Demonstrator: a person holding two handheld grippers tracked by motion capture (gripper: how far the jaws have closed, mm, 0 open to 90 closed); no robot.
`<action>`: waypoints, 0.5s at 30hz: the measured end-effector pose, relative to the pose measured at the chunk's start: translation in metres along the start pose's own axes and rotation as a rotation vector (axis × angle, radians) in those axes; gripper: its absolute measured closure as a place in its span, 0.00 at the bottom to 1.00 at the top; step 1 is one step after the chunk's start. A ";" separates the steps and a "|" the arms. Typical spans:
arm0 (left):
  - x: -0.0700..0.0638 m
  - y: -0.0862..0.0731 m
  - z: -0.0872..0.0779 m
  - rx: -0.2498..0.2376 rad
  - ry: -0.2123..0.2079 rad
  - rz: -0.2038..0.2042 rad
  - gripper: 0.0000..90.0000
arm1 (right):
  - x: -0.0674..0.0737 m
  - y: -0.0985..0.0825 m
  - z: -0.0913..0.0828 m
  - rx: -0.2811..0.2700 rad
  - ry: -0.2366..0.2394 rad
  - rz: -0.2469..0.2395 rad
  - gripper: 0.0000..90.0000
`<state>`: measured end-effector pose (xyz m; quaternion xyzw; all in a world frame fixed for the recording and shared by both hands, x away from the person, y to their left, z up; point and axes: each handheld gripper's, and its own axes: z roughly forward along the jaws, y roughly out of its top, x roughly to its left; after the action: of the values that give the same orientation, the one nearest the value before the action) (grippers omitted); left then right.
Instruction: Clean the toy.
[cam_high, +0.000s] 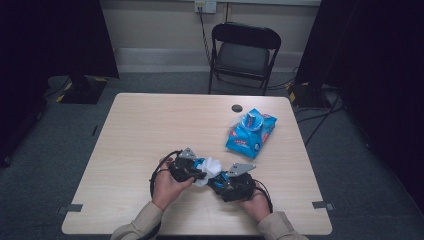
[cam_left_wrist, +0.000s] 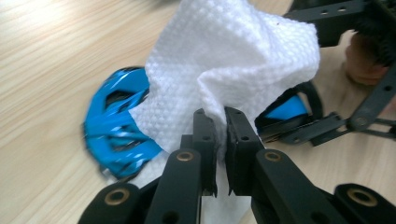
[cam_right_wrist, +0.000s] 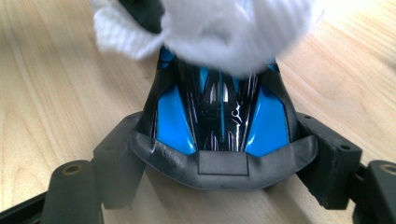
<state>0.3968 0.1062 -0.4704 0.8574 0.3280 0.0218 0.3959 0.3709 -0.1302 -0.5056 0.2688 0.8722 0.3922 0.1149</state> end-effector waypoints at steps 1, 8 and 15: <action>0.002 -0.001 -0.001 -0.003 -0.009 -0.004 0.93 | 0.000 0.000 0.000 0.000 0.000 0.000 0.27; 0.005 0.000 -0.001 -0.008 0.010 0.000 0.93 | 0.000 0.000 0.000 0.000 0.000 0.000 0.27; 0.013 0.001 -0.004 -0.016 0.051 -0.015 0.94 | 0.000 0.000 0.000 0.000 0.000 0.000 0.27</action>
<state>0.4058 0.1161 -0.4701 0.8509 0.3441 0.0431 0.3946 0.3708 -0.1302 -0.5056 0.2689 0.8722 0.3921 0.1150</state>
